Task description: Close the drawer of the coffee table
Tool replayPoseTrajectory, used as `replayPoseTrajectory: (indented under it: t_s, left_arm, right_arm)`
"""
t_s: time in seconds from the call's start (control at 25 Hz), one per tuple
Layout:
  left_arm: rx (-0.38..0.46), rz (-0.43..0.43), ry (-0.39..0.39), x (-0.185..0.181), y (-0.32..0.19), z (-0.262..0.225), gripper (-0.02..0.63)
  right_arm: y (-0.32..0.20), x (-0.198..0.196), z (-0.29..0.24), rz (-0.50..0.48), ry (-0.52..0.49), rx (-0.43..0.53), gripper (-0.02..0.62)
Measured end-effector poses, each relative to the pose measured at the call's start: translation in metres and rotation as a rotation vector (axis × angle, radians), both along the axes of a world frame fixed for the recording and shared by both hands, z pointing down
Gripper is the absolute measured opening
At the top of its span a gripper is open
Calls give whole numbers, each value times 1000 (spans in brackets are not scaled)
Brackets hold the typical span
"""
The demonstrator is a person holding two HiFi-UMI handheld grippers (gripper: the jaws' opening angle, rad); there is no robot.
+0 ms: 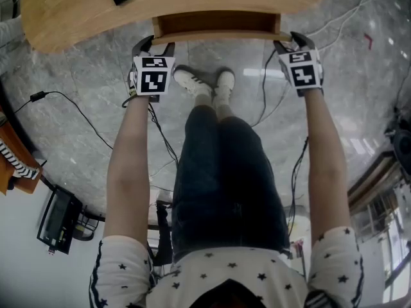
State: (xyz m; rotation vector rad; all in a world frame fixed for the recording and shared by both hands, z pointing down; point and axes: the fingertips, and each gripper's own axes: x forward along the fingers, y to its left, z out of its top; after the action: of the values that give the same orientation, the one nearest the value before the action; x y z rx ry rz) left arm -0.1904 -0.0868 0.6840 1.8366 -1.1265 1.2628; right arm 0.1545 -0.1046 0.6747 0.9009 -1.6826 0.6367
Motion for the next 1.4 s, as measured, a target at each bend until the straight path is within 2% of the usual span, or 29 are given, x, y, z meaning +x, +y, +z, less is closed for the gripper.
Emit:
replayPoseTrajectory:
  t_s: [1.04, 1.4]
  left_arm:
    - [13, -46, -1, -4, -34, 4, 233]
    - [27, -104, 10, -5, -44, 3, 233]
  right_arm:
    - [-34, -4, 1, 15, -4, 28, 236]
    - [-45, -5, 1, 19, -7, 41, 238]
